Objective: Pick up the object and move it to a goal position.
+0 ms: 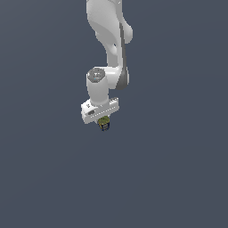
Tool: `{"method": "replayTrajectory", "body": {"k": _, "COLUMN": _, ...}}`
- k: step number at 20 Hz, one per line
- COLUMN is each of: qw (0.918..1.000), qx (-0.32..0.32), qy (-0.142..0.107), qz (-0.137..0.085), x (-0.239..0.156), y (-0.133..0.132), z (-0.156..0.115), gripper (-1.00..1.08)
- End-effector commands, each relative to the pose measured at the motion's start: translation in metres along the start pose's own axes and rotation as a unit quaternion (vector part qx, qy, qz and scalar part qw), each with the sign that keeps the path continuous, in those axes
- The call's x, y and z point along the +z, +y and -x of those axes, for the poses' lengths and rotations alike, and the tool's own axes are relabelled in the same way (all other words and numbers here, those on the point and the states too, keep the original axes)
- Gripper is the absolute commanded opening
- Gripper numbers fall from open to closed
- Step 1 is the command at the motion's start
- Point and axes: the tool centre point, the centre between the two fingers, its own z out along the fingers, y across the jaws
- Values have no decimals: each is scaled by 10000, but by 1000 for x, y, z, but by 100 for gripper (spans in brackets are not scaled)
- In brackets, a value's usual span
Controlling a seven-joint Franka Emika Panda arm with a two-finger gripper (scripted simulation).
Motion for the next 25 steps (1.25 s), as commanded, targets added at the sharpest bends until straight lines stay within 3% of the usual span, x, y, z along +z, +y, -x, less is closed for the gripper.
{"method": "replayTrajectory", "body": {"k": 1, "qw": 10000, "qx": 6, "qy": 19, "qz": 13, "x": -12, "y": 14, "z": 10, "gripper": -100}}
{"method": "replayTrajectory", "body": {"k": 15, "qw": 10000, "qx": 5, "qy": 24, "qz": 8, "x": -89, "y": 108, "z": 87, "gripper": -100}}
{"method": "replayTrajectory", "body": {"k": 25, "qw": 10000, "qx": 6, "qy": 19, "qz": 13, "x": -105, "y": 129, "z": 100, "gripper": -100}}
